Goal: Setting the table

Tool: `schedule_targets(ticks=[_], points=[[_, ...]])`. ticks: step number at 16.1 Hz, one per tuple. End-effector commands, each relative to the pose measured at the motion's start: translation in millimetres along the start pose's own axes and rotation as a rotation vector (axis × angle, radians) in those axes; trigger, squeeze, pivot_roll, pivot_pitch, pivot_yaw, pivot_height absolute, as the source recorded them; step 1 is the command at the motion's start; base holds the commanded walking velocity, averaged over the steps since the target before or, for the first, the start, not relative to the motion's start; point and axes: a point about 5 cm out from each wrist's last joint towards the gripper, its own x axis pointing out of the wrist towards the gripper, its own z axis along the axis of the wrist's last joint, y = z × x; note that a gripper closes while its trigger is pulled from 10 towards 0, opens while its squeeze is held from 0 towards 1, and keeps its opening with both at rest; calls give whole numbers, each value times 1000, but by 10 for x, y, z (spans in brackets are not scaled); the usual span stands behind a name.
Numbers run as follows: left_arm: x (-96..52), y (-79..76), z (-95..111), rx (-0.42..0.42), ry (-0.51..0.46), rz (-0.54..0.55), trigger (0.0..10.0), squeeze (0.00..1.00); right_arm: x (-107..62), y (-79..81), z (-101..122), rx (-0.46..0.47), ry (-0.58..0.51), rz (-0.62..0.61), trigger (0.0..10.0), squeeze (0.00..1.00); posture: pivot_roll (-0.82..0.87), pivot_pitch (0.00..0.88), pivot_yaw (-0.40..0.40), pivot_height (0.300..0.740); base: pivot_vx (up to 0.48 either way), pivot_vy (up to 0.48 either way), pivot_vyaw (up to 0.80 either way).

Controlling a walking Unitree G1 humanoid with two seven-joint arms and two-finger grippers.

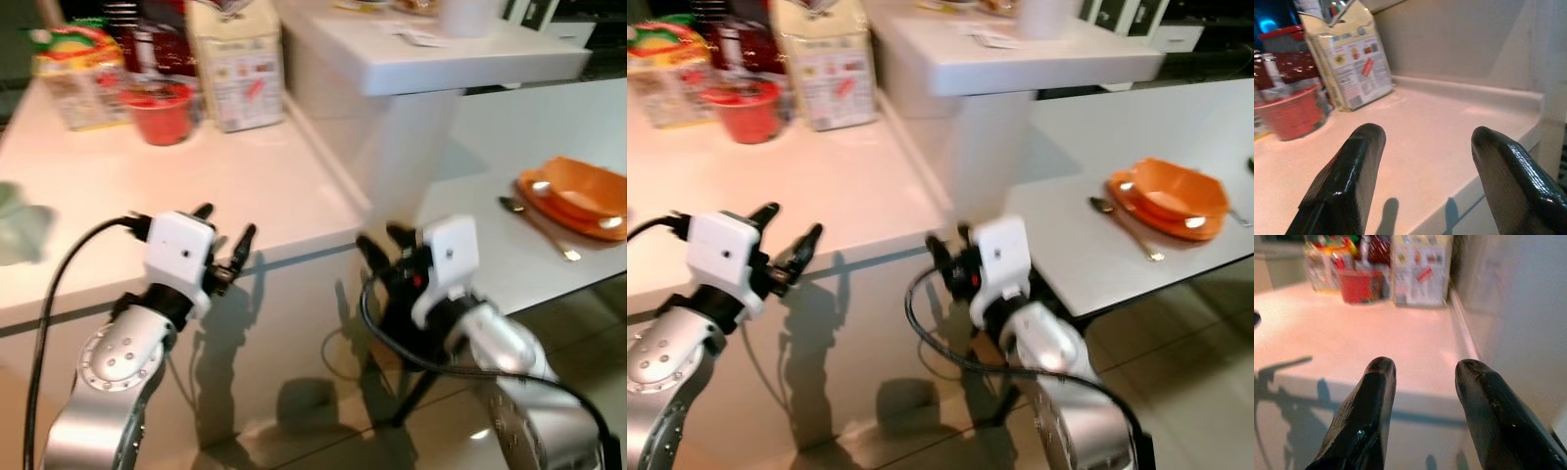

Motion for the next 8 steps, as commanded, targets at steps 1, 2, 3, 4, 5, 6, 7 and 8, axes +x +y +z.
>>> schedule_targets(ticks=[1,2,3,4,5,6,7,8], points=[[4,-49,20,-10,-5,-11,10000,0,-9,-66,-72,-11,37,-19,10000,0,84,0,-41,740,0,469,0],[6,-51,30,-11,-8,-10,10000,0,-4,-66,-65,-13,34,-14,10000,0,84,0,-41,740,0,469,0],[5,-59,84,-10,-27,-8,10000,0,8,-65,-51,-11,24,-3,10000,0,91,0,-48,740,0,450,0],[13,-60,241,-7,-86,-17,10000,0,21,-53,-14,3,-2,4,10000,0,92,0,-51,740,0,424,0],[25,-53,326,1,-115,-25,10000,0,25,-48,4,9,-14,5,10000,0,92,0,-51,740,0,416,0],[29,-52,372,1,-129,-29,10000,0,25,-46,13,10,-20,6,10000,0,92,0,-51,740,0,420,0],[35,-49,464,3,-159,-35,10000,0,22,-42,29,17,-33,8,10000,0,94,0,-50,740,0,420,0],[33,-51,535,1,-182,-43,10000,0,17,-45,42,24,-44,7,10000,0,94,0,-50,740,0,420,0]])
